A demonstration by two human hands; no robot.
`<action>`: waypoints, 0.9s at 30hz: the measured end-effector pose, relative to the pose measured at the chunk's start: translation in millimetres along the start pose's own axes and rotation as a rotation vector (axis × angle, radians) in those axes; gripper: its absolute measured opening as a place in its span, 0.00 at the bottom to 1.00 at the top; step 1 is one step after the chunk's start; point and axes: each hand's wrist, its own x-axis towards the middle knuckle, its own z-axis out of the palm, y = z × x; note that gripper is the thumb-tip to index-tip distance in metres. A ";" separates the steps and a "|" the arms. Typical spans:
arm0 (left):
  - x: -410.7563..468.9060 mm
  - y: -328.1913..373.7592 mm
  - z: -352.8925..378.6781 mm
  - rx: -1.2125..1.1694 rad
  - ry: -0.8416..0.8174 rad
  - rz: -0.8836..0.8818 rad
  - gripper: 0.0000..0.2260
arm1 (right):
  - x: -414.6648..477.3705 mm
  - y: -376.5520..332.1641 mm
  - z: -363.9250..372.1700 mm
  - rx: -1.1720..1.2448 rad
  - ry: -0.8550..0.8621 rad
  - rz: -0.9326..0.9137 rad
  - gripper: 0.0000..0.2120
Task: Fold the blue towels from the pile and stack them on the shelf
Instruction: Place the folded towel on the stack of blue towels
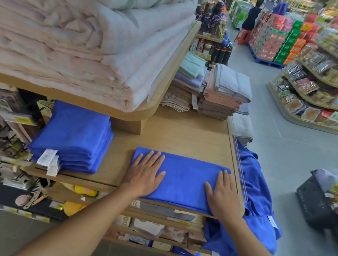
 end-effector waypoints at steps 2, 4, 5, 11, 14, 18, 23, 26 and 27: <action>-3.4 -10.9 -3.0 0.011 -0.005 -0.005 0.31 | -9.6 -5.4 -1.9 -0.028 0.048 0.010 0.37; -6.8 -17.4 -7.6 0.013 -0.027 -0.005 0.30 | -14.5 -9.3 -5.2 -0.086 0.095 0.033 0.38; -7.8 -16.9 -10.2 0.013 -0.038 -0.004 0.30 | -13.5 -10.0 -8.1 -0.115 0.088 0.041 0.39; -28.9 33.9 -10.1 -0.039 -0.068 0.085 0.40 | 19.8 -10.9 -36.6 0.277 -0.221 0.310 0.35; -42.2 47.4 -4.0 -0.028 -0.075 0.049 0.47 | 31.7 -10.1 -45.8 0.477 -0.282 0.436 0.28; -47.9 44.5 -5.3 -0.023 -0.093 0.034 0.59 | 35.4 -5.7 -51.7 0.893 -0.351 0.589 0.26; -51.6 40.2 -4.2 0.028 -0.115 0.069 0.65 | 24.1 -18.7 -72.6 1.090 -0.408 0.629 0.23; -49.3 41.6 -2.4 0.046 -0.116 0.067 0.64 | 24.1 -37.7 -94.9 1.127 -0.365 0.522 0.19; -48.8 42.0 -2.3 0.047 -0.119 0.068 0.64 | 24.7 -45.9 -104.9 1.151 -0.358 0.484 0.19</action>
